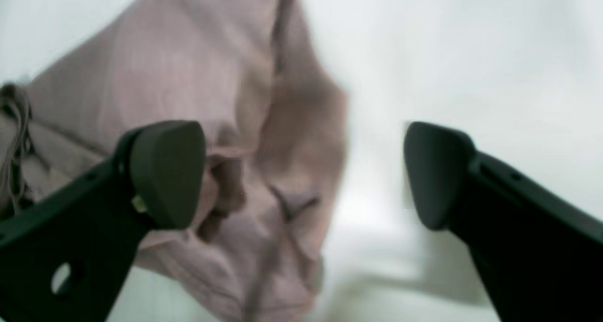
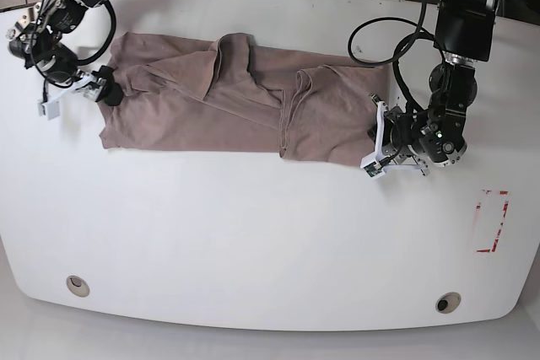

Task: Layout the t-shirt on the table in an organized manner, then fold the t-shirt properly
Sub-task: 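Grasp both ends of the shortened strip with both grippers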

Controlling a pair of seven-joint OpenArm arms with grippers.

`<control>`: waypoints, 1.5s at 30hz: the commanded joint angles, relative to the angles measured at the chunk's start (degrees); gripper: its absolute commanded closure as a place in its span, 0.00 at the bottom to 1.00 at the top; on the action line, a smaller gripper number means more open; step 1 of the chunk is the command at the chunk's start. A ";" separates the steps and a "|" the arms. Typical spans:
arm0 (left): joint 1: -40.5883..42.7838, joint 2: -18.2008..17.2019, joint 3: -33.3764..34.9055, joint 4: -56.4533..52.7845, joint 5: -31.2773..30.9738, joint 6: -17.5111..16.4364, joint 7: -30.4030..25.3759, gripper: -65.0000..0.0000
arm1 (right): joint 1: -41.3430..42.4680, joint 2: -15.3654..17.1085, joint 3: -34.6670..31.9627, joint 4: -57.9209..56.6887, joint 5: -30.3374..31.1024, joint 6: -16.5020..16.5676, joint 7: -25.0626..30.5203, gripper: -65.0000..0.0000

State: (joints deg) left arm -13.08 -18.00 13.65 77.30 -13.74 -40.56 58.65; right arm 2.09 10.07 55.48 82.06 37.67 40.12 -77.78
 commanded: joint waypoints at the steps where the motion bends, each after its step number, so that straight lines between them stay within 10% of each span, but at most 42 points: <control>1: 0.03 -0.86 0.02 -0.33 3.50 0.56 3.72 0.90 | 0.86 -0.61 -1.11 0.88 0.97 -0.12 0.28 0.00; 16: 0.29 -0.68 0.02 -0.24 3.50 0.56 3.81 0.90 | 1.21 -6.07 -7.44 1.85 0.88 -0.12 0.46 0.23; 27: 0.20 0.99 2.83 -0.24 3.76 0.56 3.81 0.90 | 1.82 -5.19 -8.76 5.63 0.35 -0.12 0.55 0.99; 45: -2.87 13.91 10.92 -0.42 14.57 0.56 3.81 0.90 | 0.42 4.75 -13.51 18.38 0.35 -0.12 0.37 0.98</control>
State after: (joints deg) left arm -16.08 -6.35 23.81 77.62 -1.08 -39.51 61.67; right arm 1.76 13.39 42.87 97.14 36.45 39.92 -78.46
